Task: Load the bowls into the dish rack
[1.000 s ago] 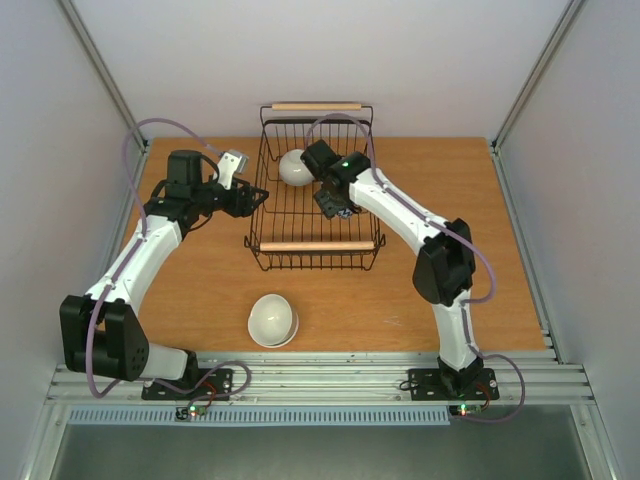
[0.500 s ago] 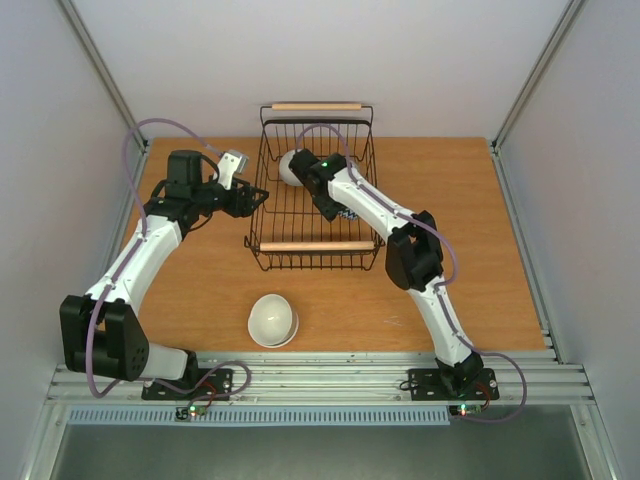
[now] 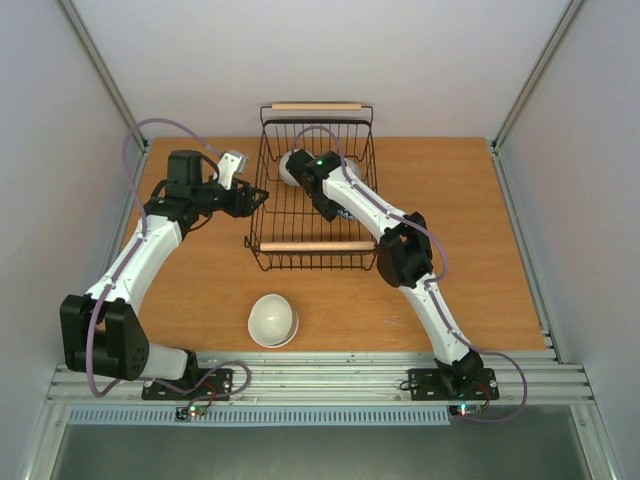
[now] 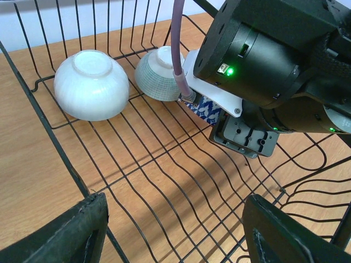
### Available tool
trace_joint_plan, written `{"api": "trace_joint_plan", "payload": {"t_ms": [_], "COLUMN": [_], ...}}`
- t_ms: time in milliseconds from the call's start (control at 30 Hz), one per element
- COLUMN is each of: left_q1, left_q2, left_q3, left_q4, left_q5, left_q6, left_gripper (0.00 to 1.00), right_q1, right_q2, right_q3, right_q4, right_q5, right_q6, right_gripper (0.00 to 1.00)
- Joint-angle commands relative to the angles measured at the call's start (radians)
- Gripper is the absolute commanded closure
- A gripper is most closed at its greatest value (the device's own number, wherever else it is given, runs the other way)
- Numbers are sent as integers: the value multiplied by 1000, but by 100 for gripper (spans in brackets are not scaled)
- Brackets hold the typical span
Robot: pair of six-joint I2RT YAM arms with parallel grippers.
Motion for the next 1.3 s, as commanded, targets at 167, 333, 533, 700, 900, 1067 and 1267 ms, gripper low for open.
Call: {"api": "trace_joint_plan", "payload": {"t_ms": [167,333,533,700,900,1067,1267], "left_q1": [7,10,15,19,22,26,26], "left_q2": [-5,-12,-17,-20,-22,-20,-16], "left_q3": [25,23,22,20,18,17,17], "left_q4": [10,9,11,13,14,15,16], "left_q5": [10,10,11,14,18,18,19], "left_q6": [8,8,10,11,10,11,10], "left_gripper": [33,33,33,33,33,33,33], "right_q1": [3,5,10,10,11,16,37], "right_q2": [15,5,-2,1,-55,-302,-613], "right_q3": [37,31,28,21,-14,-189,-403], "right_q4": [-58,-48,-41,-30,24,195,340], "right_q5": [-46,-81,-121,-124,-144,-214,-343], "right_q6": [-30,-38,-50,-49,-27,2,34], "right_gripper": [47,34,14,11,10,10,15]}}
